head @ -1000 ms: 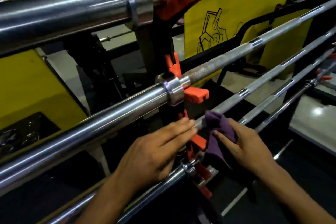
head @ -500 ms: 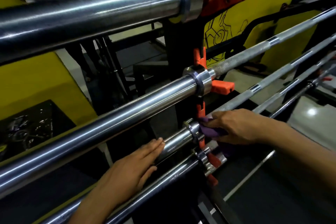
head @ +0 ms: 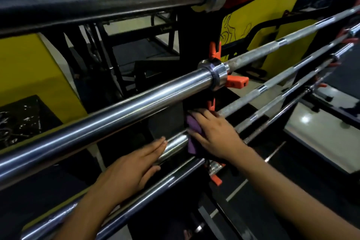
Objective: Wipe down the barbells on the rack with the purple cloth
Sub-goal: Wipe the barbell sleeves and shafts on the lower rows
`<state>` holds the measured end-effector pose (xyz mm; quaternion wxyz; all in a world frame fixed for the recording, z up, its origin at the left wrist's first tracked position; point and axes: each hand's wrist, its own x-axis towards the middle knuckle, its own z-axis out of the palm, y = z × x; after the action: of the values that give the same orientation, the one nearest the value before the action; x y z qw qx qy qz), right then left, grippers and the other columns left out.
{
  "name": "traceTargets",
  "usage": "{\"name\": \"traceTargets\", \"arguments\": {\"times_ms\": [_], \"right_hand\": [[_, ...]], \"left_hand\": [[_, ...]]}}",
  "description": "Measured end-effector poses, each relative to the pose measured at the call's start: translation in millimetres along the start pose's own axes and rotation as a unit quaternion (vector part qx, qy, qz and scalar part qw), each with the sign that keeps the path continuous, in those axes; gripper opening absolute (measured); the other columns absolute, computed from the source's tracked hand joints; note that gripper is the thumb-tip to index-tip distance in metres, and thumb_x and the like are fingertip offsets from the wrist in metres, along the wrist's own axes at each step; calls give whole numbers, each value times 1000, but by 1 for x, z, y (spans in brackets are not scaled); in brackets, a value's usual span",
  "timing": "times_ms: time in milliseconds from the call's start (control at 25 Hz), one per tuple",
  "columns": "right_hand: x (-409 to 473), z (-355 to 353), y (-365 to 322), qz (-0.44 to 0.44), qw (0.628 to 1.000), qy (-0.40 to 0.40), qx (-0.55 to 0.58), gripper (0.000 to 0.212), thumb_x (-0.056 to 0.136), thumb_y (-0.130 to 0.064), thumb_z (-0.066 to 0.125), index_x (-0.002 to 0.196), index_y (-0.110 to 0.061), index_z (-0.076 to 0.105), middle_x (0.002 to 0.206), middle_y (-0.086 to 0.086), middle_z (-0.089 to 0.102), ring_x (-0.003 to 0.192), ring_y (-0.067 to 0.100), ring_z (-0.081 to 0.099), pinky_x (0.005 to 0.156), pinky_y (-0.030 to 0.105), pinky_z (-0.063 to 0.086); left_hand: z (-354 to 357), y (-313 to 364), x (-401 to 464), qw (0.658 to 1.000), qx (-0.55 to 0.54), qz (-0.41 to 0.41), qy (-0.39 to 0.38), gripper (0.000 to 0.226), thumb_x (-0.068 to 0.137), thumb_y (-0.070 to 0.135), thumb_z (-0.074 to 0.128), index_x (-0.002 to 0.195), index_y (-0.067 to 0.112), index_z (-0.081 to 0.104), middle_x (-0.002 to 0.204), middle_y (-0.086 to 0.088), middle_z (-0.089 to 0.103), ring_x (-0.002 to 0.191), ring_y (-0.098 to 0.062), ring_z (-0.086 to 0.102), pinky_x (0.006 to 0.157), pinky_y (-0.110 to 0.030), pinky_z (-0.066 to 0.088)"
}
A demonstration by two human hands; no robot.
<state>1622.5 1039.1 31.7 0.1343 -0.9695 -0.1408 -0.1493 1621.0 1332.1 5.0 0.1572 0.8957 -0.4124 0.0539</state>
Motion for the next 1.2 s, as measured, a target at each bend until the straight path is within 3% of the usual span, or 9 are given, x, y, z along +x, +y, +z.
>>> {"name": "traceTargets", "arguments": {"times_ms": [200,400,560,680,800,920,1080,1120,1200], "right_hand": [[48,-2,-4,-30,986,-109,-122,40,93,-51,52,100,-13,66,104,12,69,100,33,63,87,38,47],[109,-25,-6,152,918,-366,-9,47,89,-44,70,125,-13,66,126,3,65,116,24,62,99,34,51],[122,-9,-10,76,892,-433,-106,48,86,-56,60,116,-20,70,125,1,70,100,20,69,87,30,54],[78,7,1,49,964,-214,-148,48,87,-59,51,114,-24,69,118,6,70,107,29,68,89,36,55],[-16,15,-12,56,986,107,113,35,99,-33,58,129,-16,63,126,-1,67,121,16,61,98,33,50],[-91,42,-45,253,832,233,436,29,101,-15,59,130,-15,66,113,-13,72,106,6,68,87,22,53],[-91,74,-44,476,354,273,757,43,100,-36,55,132,-8,64,111,12,72,112,35,66,103,45,51],[-77,77,-39,481,281,265,787,47,97,-38,54,128,-5,66,110,15,71,108,35,66,104,46,50],[-40,78,-35,479,227,264,805,42,92,-44,52,110,-11,71,100,15,74,96,33,70,94,42,54]], "left_hand": [[3,-1,1,1000,3,22,22,59,99,39,51,154,24,35,160,10,33,141,-4,37,108,-22,40],[3,-2,1,1000,4,26,7,64,97,40,52,156,25,29,162,13,26,143,-4,36,105,-31,49],[2,-3,2,1000,-10,25,11,62,99,43,47,156,30,28,161,16,26,141,-2,37,99,-28,52],[1,-5,3,999,-32,22,20,61,98,38,55,154,30,33,159,17,30,139,0,39,100,-25,49],[0,-4,2,999,-40,14,15,64,95,38,56,154,33,32,159,20,28,139,2,38,103,-23,46],[-2,-3,1,999,-49,10,10,64,97,38,56,154,37,30,159,26,24,138,4,37,104,-22,44],[-4,-2,3,998,-60,-3,-5,63,97,38,59,153,39,32,157,27,28,139,6,37,105,-29,48],[-5,-3,4,997,-70,-6,-6,62,97,38,59,153,39,33,157,26,29,139,5,37,105,-32,49],[-6,-4,5,996,-90,-10,-8,60,97,41,59,152,38,35,157,24,32,139,5,37,107,-34,48]]}}
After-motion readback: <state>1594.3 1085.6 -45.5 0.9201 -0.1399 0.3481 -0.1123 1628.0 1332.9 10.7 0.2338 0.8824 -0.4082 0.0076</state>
